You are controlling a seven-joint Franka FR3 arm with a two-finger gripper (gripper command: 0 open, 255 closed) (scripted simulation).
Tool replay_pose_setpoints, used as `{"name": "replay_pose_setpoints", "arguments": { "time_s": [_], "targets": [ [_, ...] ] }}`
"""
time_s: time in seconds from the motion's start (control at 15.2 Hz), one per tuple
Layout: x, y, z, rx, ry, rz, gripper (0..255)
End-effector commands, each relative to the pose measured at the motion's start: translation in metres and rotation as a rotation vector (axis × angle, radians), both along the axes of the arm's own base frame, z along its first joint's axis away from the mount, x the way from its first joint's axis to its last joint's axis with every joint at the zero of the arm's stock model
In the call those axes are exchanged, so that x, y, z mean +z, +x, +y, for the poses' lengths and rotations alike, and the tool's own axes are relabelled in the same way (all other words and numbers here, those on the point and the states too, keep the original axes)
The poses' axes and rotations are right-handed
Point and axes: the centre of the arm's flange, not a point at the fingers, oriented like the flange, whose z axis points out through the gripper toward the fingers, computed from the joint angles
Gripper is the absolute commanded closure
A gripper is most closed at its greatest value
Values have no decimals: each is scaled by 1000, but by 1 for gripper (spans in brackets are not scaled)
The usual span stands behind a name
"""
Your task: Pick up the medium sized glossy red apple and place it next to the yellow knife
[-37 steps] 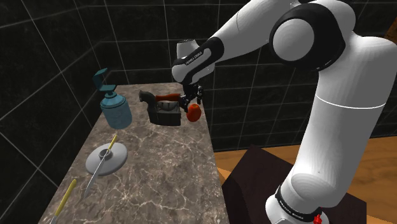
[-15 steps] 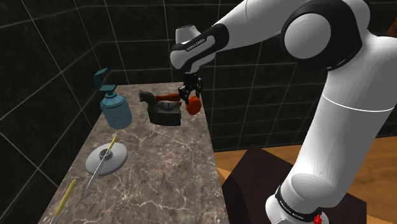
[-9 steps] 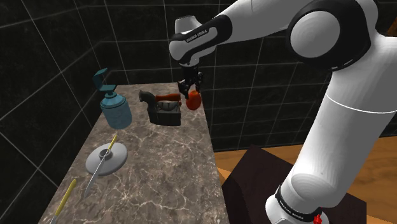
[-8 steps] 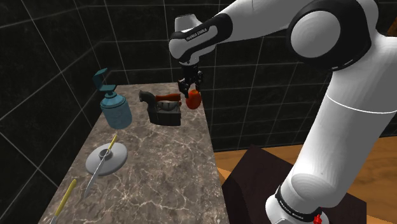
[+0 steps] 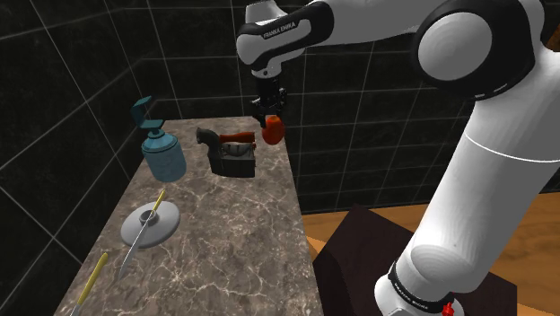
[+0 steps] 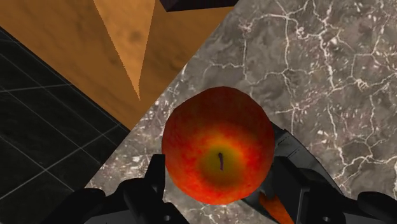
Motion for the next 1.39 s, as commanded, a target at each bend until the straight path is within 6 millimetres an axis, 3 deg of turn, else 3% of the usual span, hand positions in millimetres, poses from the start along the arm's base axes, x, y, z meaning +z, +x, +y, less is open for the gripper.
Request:
{"name": "replay_pose_setpoints", "arguments": {
  "time_s": [0.0,0.46,1.32],
  "targets": [
    [11,0,1,0,0,0,255],
    [44,0,1,0,0,0,255],
    [44,-52,164,0,0,0,255]
  ]
}}
